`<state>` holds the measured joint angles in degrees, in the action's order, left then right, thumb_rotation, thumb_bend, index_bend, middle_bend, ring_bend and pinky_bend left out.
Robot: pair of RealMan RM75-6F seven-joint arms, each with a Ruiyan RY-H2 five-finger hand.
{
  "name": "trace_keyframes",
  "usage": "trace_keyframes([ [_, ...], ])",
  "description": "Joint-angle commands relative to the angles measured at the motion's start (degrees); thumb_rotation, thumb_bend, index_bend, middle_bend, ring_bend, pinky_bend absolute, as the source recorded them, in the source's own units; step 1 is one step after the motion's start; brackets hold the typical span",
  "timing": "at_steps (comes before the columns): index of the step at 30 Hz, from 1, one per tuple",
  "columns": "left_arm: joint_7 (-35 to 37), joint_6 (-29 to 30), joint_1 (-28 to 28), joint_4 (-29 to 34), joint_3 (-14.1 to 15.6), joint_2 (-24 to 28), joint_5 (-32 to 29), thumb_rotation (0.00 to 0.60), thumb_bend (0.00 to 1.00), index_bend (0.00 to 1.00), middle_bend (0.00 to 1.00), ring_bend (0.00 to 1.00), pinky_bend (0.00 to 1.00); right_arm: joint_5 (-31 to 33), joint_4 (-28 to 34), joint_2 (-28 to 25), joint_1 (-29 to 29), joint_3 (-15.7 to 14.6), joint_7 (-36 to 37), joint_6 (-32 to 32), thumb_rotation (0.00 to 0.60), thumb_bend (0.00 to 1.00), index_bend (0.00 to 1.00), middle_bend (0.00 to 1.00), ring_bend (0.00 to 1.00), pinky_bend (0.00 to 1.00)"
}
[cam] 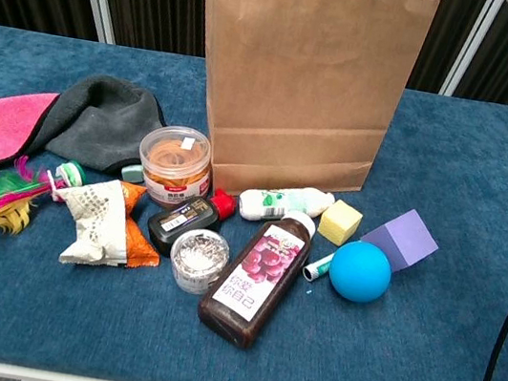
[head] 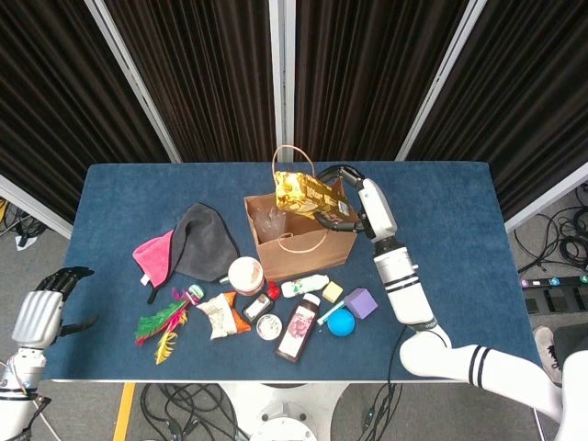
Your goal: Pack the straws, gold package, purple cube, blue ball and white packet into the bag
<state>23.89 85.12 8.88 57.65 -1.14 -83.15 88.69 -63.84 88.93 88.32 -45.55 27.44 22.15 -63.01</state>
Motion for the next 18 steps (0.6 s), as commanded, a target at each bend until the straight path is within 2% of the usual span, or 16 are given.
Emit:
trace_keyframes([
  [1,-0.08,0.04,-0.01,0.07,0.05,-0.03,0.06,0.600,0.19,0.30,0.35,0.22,0.27,-0.35,0.33,-0.45,0.43,-0.04,0.32,-0.01,0.600,0.09,0.38,0.31,0.18,0.17],
  [10,-0.61,0.21,-0.02,0.26,0.04,0.01,0.12,0.600,0.19,0.30,0.35,0.22,0.27,-0.89,0.54,-1.44,0.66,-0.16,1.20,1.37,0.600,0.08,0.33,0.27,0.14,0.14],
  [14,-0.69,0.16,-0.04,0.26,0.07,-0.01,0.09,0.600,0.19,0.30,0.35,0.22,0.27,-1.62,0.52,-1.89,0.45,-0.43,2.44,2.76,0.600,0.07,0.27,0.23,0.09,0.09],
  [18,-0.64,0.13,0.06,0.28,-0.04,0.06,0.05,0.600,0.19,0.30,0.35,0.22,0.27,-2.76,0.99,-1.99,0.59,0.00,3.38,1.87,0.600,0.06,0.26,0.22,0.09,0.09],
])
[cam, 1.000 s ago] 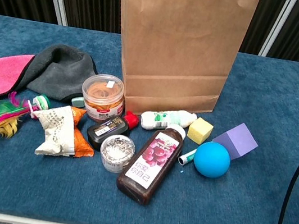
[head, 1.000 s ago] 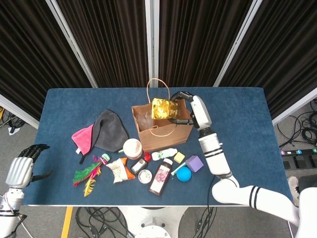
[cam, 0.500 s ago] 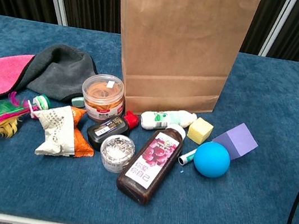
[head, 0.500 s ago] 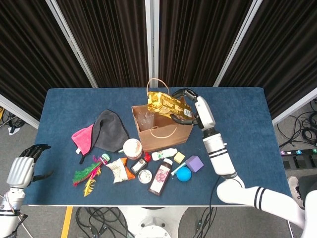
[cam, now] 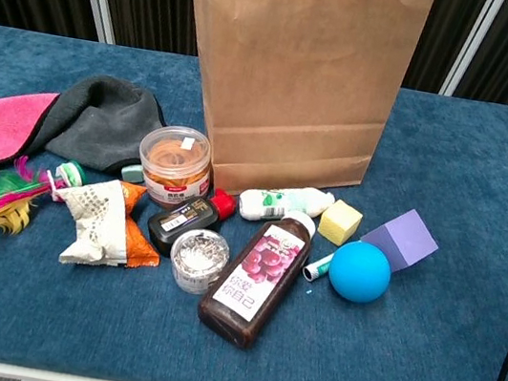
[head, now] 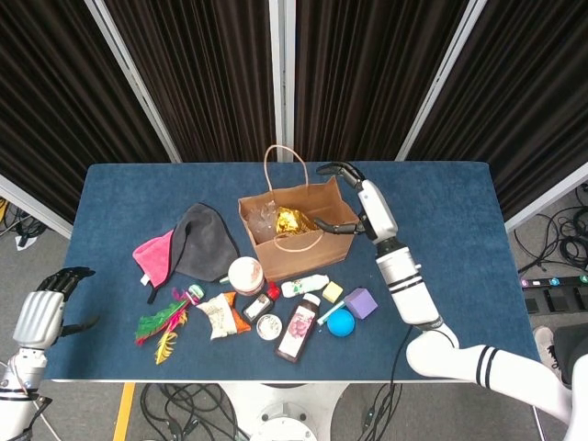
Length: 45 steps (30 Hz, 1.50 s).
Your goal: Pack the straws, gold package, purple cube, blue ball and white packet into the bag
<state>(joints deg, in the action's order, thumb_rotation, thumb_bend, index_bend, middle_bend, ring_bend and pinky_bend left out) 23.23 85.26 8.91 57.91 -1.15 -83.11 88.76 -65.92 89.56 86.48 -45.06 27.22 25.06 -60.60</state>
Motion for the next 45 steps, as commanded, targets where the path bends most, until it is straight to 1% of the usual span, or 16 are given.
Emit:
trace_keyframes([
  [1,0.03,0.01,0.07,0.05,-0.09,0.05,-0.02,0.600,0.19,0.30,0.35,0.22,0.27,-1.08,0.80,-0.42,0.25,0.34,0.67,-0.87,0.600,0.06,0.26,0.22,0.09,0.09],
  [5,0.05,0.10,0.14,0.26,-0.12,0.10,0.06,0.600,0.19,0.30,0.35,0.22,0.27,-2.24,3.32,-2.05,1.21,1.23,1.39,-2.65,0.600,0.06,0.27,0.22,0.09,0.08],
  [7,0.01,0.01,0.22,0.42,-0.12,0.09,0.08,0.600,0.19,0.30,0.35,0.22,0.27,-3.64,5.23,-3.50,2.24,1.79,1.42,-4.70,0.600,0.06,0.26,0.23,0.10,0.08],
  [9,-0.06,-0.04,0.27,0.55,-0.12,0.10,0.09,0.600,0.19,0.30,0.35,0.22,0.27,-5.39,6.66,-4.99,3.42,2.00,-0.04,-7.35,0.600,0.06,0.27,0.24,0.10,0.09],
  [11,-0.08,-0.05,0.31,0.72,-0.20,0.16,0.03,0.600,0.19,0.30,0.35,0.22,0.27,-7.55,8.34,-7.42,5.21,1.32,-4.13,-10.31,0.600,0.06,0.29,0.27,0.13,0.11],
  [14,-0.06,0.02,0.38,0.90,-0.38,0.23,-0.08,0.600,0.19,0.30,0.35,0.22,0.27,-9.66,11.68,-13.27,8.57,-2.05,-12.37,-11.23,0.600,0.05,0.32,0.29,0.15,0.13],
  [17,-0.12,0.15,0.44,1.05,-0.43,0.23,-0.01,0.600,0.19,0.30,0.35,0.22,0.27,-10.17,14.94,-19.54,12.33,-7.45,-19.06,-9.17,0.600,0.05,0.35,0.31,0.17,0.15],
  [19,-0.17,0.21,0.50,1.15,-0.45,0.14,0.06,0.600,0.19,0.30,0.35,0.22,0.27,-9.62,16.71,-23.65,14.17,-11.49,-21.38,-5.54,0.600,0.04,0.35,0.32,0.17,0.15],
  [22,-0.36,0.30,0.53,1.19,-0.48,0.02,0.09,0.600,0.19,0.30,0.35,0.22,0.27,-9.13,17.14,-26.46,15.87,-16.26,-22.94,-1.46,0.600,0.04,0.35,0.32,0.17,0.15],
  [24,-0.55,0.54,0.48,1.19,-0.50,-0.08,0.14,0.600,0.19,0.30,0.35,0.22,0.27,-9.39,15.86,-26.51,16.26,-18.95,-24.40,0.86,0.600,0.04,0.35,0.32,0.17,0.15],
  [27,-0.69,1.04,0.37,0.92,-0.63,-0.33,0.16,0.600,0.19,0.30,0.35,0.22,0.27,-10.87,12.19,-24.67,15.69,-21.56,-25.40,4.03,0.600,0.01,0.35,0.31,0.17,0.15],
  [30,-0.86,1.51,0.24,0.63,-0.78,-0.56,0.11,0.600,0.19,0.30,0.35,0.22,0.27,-13.12,8.32,-21.69,14.96,-22.97,-25.56,5.48,0.600,0.00,0.35,0.29,0.15,0.15],
  [32,-0.94,1.80,0.10,0.43,-0.87,-0.66,0.01,0.600,0.19,0.30,0.35,0.22,0.27,-15.73,5.11,-18.97,14.50,-23.65,-26.99,4.89,0.600,0.00,0.33,0.27,0.13,0.13],
  [36,-1.14,2.10,-0.19,0.04,-0.81,-0.61,-0.05,0.600,0.19,0.30,0.35,0.22,0.27,-20.15,-0.16,-14.23,13.91,-24.80,-29.40,3.21,0.600,0.00,0.24,0.19,0.05,0.06],
  [39,-1.23,2.34,-0.37,-0.58,-0.72,-0.75,0.00,0.600,0.19,0.30,0.35,0.22,0.27,-21.31,-2.98,-11.64,13.30,-26.14,-31.03,4.52,0.600,0.00,0.15,0.14,0.00,0.02],
  [45,-1.01,2.52,-0.46,-1.36,-0.80,-0.96,-0.05,0.600,0.19,0.30,0.35,0.22,0.27,-22.97,-6.09,-8.09,13.15,-27.88,-33.02,4.88,0.600,0.00,0.14,0.13,0.00,0.01],
])
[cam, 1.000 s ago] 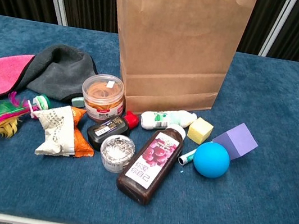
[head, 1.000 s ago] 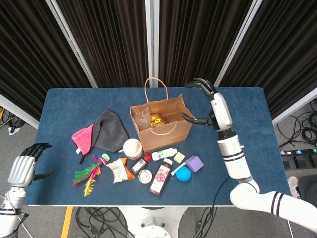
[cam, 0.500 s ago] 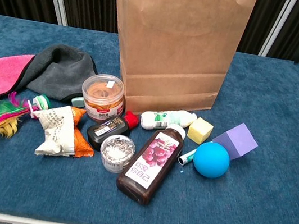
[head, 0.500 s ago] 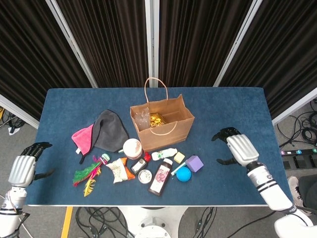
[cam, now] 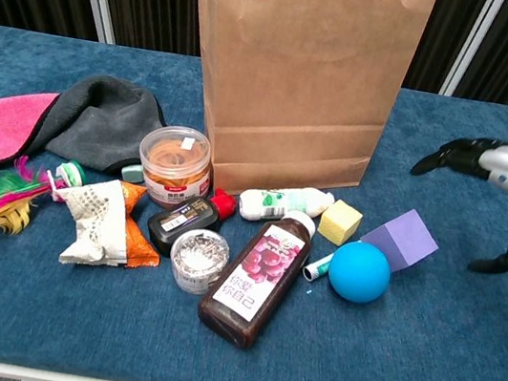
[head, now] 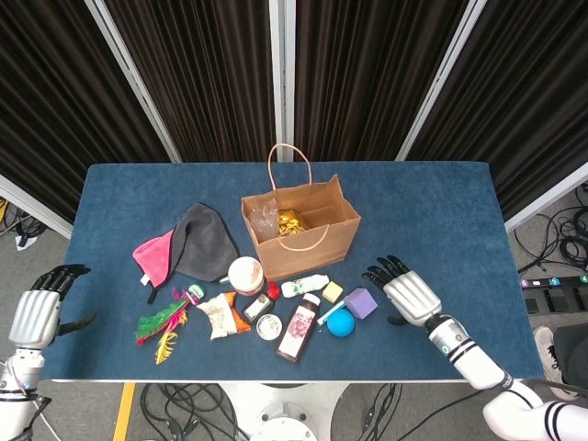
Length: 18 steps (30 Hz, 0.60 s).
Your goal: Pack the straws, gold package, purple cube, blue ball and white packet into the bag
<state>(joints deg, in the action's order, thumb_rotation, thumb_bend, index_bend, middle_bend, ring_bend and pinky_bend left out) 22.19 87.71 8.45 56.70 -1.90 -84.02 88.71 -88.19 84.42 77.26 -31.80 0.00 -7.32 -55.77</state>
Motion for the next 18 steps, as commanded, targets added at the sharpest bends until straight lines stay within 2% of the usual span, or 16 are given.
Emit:
trace_keyframes([
  [1,0.02,0.13,0.01,-0.35,-0.10,-0.11,-0.01,0.600,0.19,0.30,0.34,0.22,0.27,-0.98,-1.47,1.79,-0.07,-0.80,-0.67,-0.18,0.600,0.00,0.14,0.13,0.00,0.01],
  [8,0.30,0.40,-0.04,-1.22,-0.13,-0.38,0.07,0.600,0.19,0.30,0.34,0.22,0.27,-1.30,-4.57,5.11,-0.20,-0.89,-1.34,-0.70,0.600,0.00,0.14,0.15,0.02,0.01],
  [18,0.83,0.50,-0.25,-1.72,-0.19,-0.29,-0.14,0.600,0.19,0.30,0.34,0.22,0.27,-2.13,-9.14,9.71,-0.61,-0.40,-0.79,-2.39,0.600,0.10,0.33,0.28,0.14,0.06],
])
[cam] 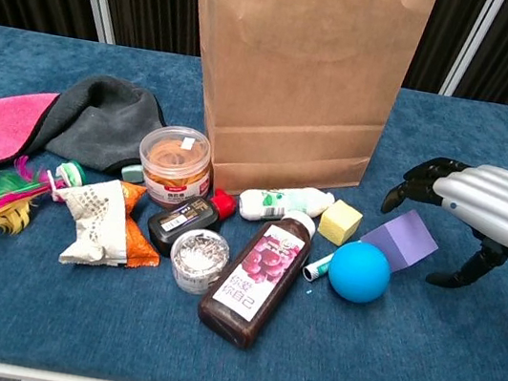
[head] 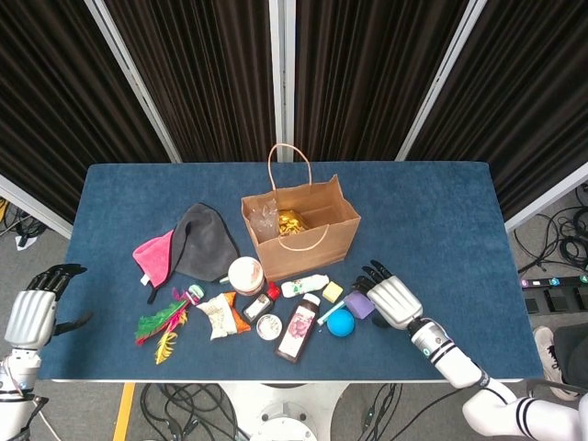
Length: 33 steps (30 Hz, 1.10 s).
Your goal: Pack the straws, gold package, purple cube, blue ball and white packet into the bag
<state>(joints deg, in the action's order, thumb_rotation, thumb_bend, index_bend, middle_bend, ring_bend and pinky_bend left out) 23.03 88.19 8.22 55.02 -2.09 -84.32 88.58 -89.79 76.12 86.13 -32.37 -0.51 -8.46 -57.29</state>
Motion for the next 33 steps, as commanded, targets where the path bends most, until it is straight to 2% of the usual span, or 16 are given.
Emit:
trace_keyframes([
  [1,0.03,0.04,-0.05,-0.06,0.01,0.01,-0.01,0.600,0.19,0.30,0.34,0.22,0.27,-0.96,-1.41,1.31,0.01,0.10,0.56,-1.56,0.600,0.11,0.35,0.30,0.16,0.06],
  [10,0.22,0.10,0.02,-0.05,0.05,-0.11,0.17,0.600,0.19,0.30,0.34,0.22,0.27,-3.38,-3.28,2.08,0.72,-0.14,3.09,-6.16,0.600,0.19,0.56,0.44,0.30,0.16],
  [14,0.29,0.22,0.08,0.35,-0.03,-0.11,0.21,0.600,0.19,0.30,0.34,0.22,0.27,-4.43,-1.24,0.11,1.20,0.17,3.43,-8.92,0.600,0.20,0.58,0.45,0.31,0.17],
  [17,0.36,0.25,0.13,0.90,-0.03,0.01,0.29,0.600,0.19,0.30,0.34,0.22,0.27,-5.68,3.44,-3.81,1.76,1.33,1.97,-12.76,0.600,0.20,0.58,0.45,0.31,0.17],
  [24,-0.12,0.42,0.46,2.08,-0.03,0.16,0.72,0.600,0.19,0.30,0.34,0.22,0.27,-7.39,22.91,-17.63,2.87,6.96,-1.04,-21.23,0.600,0.20,0.58,0.45,0.31,0.18],
  [27,-0.46,0.45,0.56,2.45,0.04,0.23,0.92,0.600,0.19,0.30,0.34,0.22,0.27,-7.61,29.88,-22.20,2.23,11.07,-2.66,-23.54,0.600,0.20,0.58,0.45,0.31,0.18],
  [30,-0.65,0.44,0.63,2.68,0.03,0.39,0.95,0.600,0.19,0.30,0.34,0.22,0.27,-6.76,32.96,-23.42,0.60,14.91,-4.65,-23.92,0.600,0.19,0.58,0.45,0.31,0.18],
  [33,-0.73,0.43,0.66,3.00,-0.03,0.64,0.90,0.600,0.19,0.30,0.34,0.22,0.27,-3.19,33.90,-23.06,-2.57,19.30,-7.35,-21.70,0.600,0.19,0.58,0.45,0.31,0.18],
])
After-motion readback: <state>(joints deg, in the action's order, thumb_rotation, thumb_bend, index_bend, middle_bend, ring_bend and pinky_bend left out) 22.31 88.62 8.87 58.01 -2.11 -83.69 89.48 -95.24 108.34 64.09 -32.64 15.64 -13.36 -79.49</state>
